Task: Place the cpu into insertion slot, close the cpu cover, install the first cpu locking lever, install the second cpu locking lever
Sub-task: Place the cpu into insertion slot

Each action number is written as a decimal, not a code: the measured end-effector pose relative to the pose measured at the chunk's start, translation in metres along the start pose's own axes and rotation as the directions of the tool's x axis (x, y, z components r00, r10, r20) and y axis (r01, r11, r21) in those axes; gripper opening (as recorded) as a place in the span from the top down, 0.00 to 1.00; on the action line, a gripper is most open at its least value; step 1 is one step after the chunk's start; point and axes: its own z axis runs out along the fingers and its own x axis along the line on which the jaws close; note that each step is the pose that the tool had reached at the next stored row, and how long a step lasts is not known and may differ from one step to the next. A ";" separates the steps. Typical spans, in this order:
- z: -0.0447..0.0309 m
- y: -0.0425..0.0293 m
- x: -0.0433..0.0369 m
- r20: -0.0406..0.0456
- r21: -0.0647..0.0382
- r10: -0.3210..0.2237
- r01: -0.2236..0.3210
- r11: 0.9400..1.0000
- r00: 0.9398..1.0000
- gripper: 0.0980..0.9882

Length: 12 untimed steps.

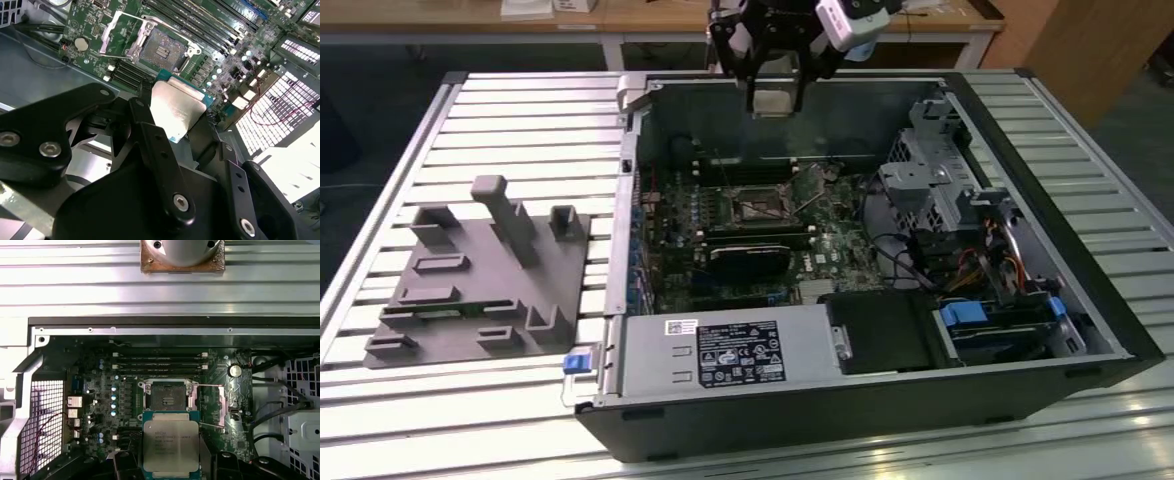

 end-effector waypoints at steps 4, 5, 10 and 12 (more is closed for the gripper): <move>0.0028 -0.0002 -0.0001 0.000 0.000 0.000 0.000 1.000 1.000 0.50; 0.0035 -0.0003 -0.0001 0.000 0.000 0.000 0.000 1.000 1.000 0.50; 0.0068 -0.0006 -0.0001 0.000 0.000 0.000 0.000 1.000 1.000 0.50; 0.0081 -0.0007 -0.0002 0.000 0.000 0.000 0.000 1.000 1.000 0.50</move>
